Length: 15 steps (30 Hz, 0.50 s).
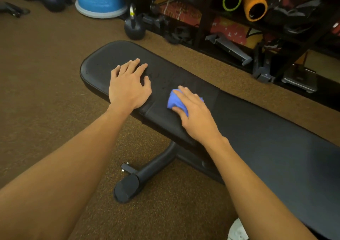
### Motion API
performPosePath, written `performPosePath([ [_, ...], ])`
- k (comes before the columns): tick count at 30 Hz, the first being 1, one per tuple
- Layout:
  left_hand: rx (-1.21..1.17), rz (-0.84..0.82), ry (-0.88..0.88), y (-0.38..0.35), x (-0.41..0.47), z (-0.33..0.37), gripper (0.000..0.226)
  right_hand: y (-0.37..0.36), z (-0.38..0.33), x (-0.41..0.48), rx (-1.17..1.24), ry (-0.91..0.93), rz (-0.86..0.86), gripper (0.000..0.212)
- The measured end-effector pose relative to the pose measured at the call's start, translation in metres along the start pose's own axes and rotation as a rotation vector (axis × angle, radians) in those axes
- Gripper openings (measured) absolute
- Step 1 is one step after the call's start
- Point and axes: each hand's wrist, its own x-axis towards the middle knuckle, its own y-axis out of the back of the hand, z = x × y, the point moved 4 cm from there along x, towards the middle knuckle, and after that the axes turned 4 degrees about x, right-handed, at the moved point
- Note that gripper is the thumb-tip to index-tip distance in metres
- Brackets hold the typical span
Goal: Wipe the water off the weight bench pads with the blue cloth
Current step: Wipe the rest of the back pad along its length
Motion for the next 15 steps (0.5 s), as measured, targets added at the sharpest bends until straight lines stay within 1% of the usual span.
performPosePath([
  [2,0.0,0.008,0.006,0.0,0.0,0.0,0.056,0.004,0.014,0.018,0.004,-0.141,0.058,0.056],
  [4,0.001,0.005,0.007,0.0,0.0,0.001,0.056,-0.002,0.012,0.038,-0.037,-0.201,0.071,0.056],
  [5,0.004,0.004,0.006,0.0,0.0,0.001,0.056,-0.006,0.003,0.043,-0.047,-0.177,0.061,0.057],
  [7,0.008,0.003,0.006,0.0,0.001,0.0,0.057,-0.013,-0.011,0.039,-0.013,-0.055,-0.015,0.058],
  [9,0.004,0.003,0.007,-0.001,0.001,0.0,0.057,-0.011,-0.009,0.021,0.021,0.088,-0.094,0.058],
  [10,0.003,0.004,0.011,-0.001,0.001,-0.001,0.057,-0.006,-0.001,0.014,0.03,0.121,-0.106,0.057],
  [11,0.003,0.005,0.016,-0.002,0.001,-0.001,0.058,0.0,0.01,0.011,0.026,0.107,-0.099,0.057],
  [12,0.004,0.007,0.018,-0.002,0.001,-0.001,0.058,0.004,0.022,0.014,0.019,0.05,-0.075,0.057],
  [15,0.005,0.006,0.016,-0.002,0.001,0.0,0.058,0.004,0.035,0.042,-0.032,-0.175,-0.008,0.058],
])
